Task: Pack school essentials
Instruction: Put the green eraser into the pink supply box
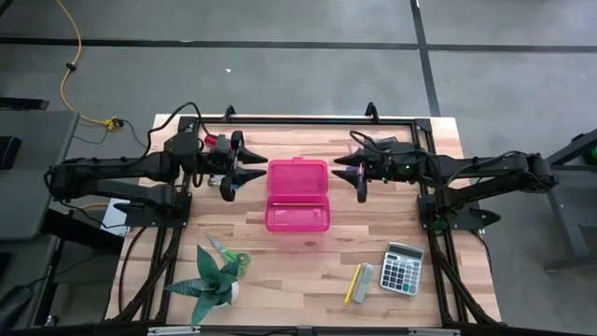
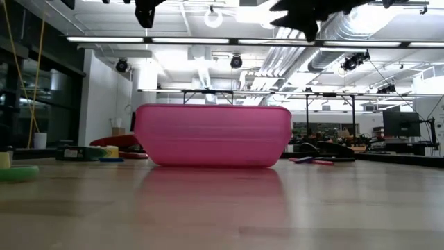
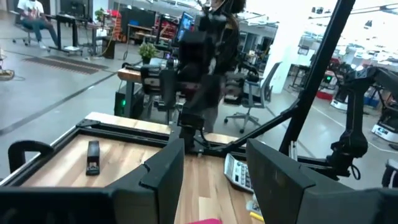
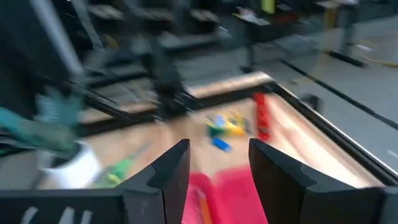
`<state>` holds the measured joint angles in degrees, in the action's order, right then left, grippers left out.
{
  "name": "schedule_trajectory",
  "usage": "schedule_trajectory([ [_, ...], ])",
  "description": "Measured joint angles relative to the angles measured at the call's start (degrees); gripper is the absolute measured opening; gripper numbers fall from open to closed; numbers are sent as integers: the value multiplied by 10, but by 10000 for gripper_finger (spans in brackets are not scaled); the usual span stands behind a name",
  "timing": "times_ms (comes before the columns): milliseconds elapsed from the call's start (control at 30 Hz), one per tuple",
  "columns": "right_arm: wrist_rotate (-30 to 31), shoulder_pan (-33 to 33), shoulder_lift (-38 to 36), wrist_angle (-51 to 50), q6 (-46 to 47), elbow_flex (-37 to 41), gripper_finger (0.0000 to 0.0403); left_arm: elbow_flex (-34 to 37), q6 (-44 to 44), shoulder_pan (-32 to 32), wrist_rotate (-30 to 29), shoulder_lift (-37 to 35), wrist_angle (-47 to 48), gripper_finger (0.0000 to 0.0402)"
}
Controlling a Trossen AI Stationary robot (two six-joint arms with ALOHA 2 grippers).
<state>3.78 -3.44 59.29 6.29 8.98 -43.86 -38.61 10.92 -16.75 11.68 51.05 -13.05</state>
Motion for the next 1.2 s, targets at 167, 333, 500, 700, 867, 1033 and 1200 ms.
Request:
schedule_trajectory([
  [167, -88, 0, 0, 102, 6, 0, 158, 0, 0, 0, -1, 0, -1, 161],
  [333, -89, 0, 0, 132, -7, 0, 158, 0, 0, 0, -1, 0, -3, 161],
  [500, -77, 0, 0, 132, -63, 0, 158, 0, 0, 0, -1, 0, -2, 161],
  [700, -77, 0, 0, 129, -42, 0, 158, -6, 56, 4, -9, 7, 44, 161],
  [867, -76, 0, 0, 121, -34, 0, 158, -53, 69, 45, -7, 44, 276, 161],
  [1033, -68, 0, 0, 106, -34, 0, 158, -72, 65, 134, -4, 89, 463, 161],
  [1200, -56, 0, 0, 89, -34, 0, 158, -46, 114, 218, -23, 136, 519, 161],
])
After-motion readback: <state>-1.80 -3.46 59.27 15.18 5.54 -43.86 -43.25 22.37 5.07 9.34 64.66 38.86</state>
